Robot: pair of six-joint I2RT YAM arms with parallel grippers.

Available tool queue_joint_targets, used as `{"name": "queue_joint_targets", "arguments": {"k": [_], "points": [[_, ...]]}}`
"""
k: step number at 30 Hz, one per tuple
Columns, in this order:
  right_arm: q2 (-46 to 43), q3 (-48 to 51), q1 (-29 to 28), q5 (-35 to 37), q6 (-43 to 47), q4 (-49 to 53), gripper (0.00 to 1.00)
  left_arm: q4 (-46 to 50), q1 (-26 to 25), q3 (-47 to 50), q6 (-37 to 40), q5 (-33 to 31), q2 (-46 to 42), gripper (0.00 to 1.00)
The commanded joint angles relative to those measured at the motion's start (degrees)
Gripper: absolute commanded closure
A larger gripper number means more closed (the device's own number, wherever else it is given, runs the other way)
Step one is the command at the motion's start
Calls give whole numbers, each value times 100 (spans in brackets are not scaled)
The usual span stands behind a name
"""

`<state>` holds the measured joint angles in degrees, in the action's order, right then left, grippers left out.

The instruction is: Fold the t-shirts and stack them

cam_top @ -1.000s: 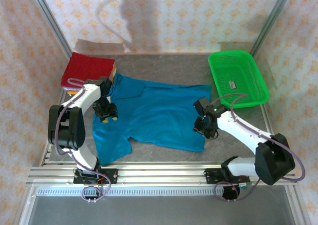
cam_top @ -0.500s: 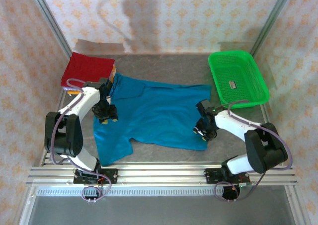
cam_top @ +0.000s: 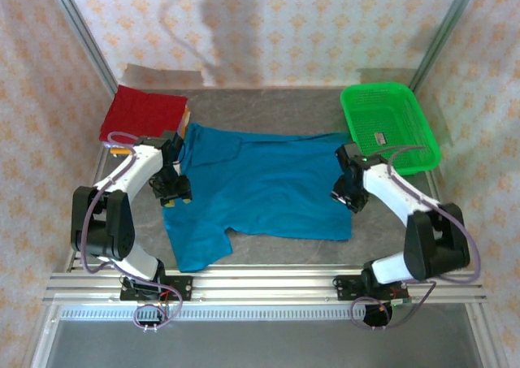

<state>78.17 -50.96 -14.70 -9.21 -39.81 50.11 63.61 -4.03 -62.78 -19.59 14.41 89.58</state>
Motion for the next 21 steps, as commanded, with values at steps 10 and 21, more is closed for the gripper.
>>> {"name": "queue_joint_targets", "arguments": {"k": [10,21], "points": [[-1625,1704,-19,-143,-1354,543,58,380,51,164,43,15,-159,57],[-1609,2029,-24,-354,-1663,-195,61,383,91,653,1,-22,-374,57]]}}
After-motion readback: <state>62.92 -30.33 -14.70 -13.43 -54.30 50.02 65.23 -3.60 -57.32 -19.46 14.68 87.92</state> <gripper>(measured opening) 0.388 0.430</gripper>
